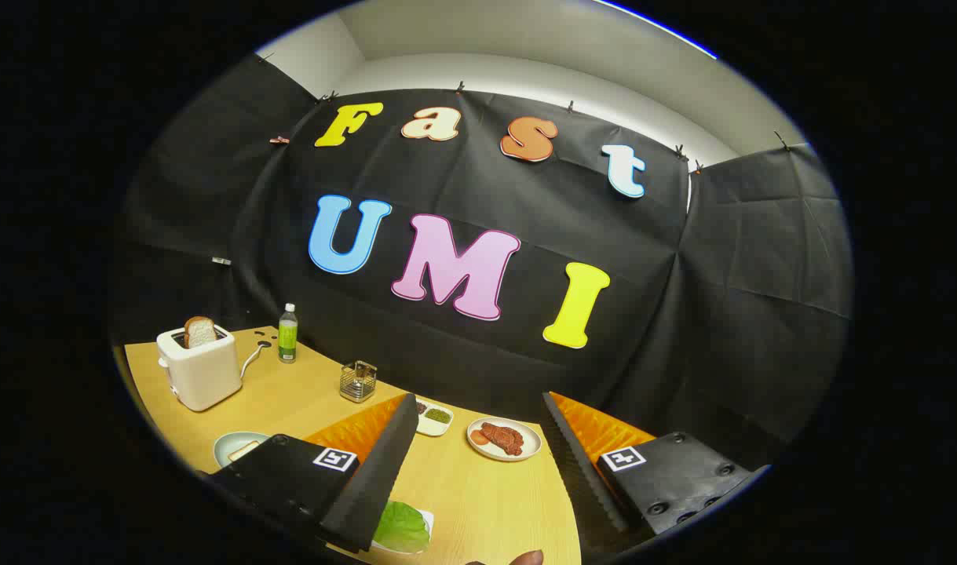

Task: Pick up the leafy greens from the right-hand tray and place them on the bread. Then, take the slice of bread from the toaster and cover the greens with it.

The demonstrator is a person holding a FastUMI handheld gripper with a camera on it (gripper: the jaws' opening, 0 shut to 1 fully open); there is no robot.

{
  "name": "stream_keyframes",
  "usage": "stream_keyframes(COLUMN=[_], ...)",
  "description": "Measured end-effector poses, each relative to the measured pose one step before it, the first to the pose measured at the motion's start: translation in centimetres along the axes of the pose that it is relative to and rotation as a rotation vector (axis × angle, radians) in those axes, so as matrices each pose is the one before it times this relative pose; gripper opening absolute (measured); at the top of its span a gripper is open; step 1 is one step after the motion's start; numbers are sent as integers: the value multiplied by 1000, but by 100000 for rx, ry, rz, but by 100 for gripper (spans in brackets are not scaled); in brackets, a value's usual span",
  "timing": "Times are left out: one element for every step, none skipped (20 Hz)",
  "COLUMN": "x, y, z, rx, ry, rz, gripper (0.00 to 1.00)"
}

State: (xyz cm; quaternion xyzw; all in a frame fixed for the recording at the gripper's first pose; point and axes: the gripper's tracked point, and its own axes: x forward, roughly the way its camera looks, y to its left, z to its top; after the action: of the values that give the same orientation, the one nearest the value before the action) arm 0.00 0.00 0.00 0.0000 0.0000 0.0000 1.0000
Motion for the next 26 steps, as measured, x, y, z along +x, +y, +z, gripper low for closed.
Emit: stream_keyframes(x=[-76,-99,-77,-33,-48,-92,-68,-96,-67,-100,-50,35,40,-129,18,93,131,68,104,224,338,346,372,212,513,397], y=[54,-95,-21,-43,-2,57,-16,61,85,19,-6,54,-16,86,134,195,418,697,637,592,742,896,1122,961,847,578], z=[79,15,-16,-8,25,41,60,197,125,56,158,94,-15,-48,-76,-151,-273,-516,-594,-731,-1132,-1268,-1430,-1705,-1626,-1785], rx=[121,-9,14,53,87,-24,-271,-331,-326,-142,-22,-151,-284,-142,30,268,422,514,276,-206,-732,-625,-134,-325,-359,219], ry=[-59,-36,41,108,79,-172,-216,-363,-367,-420,-453,-230,-72,60,427,610,1242,1579,1977,2686,3462,4092,3987,4613,4925,4569], rz=[201,-11,110,97,171,100,218,266,308,234,167,129,91,432,639,1005,2185,3074,3313,3659,3672,4733,5476,5933,4820,3742], gripper=[97,97,97,97,97,97,97,97,97,97,97,97,97,97,97,97,97,97,97,97,97,97,97,97,97,97])
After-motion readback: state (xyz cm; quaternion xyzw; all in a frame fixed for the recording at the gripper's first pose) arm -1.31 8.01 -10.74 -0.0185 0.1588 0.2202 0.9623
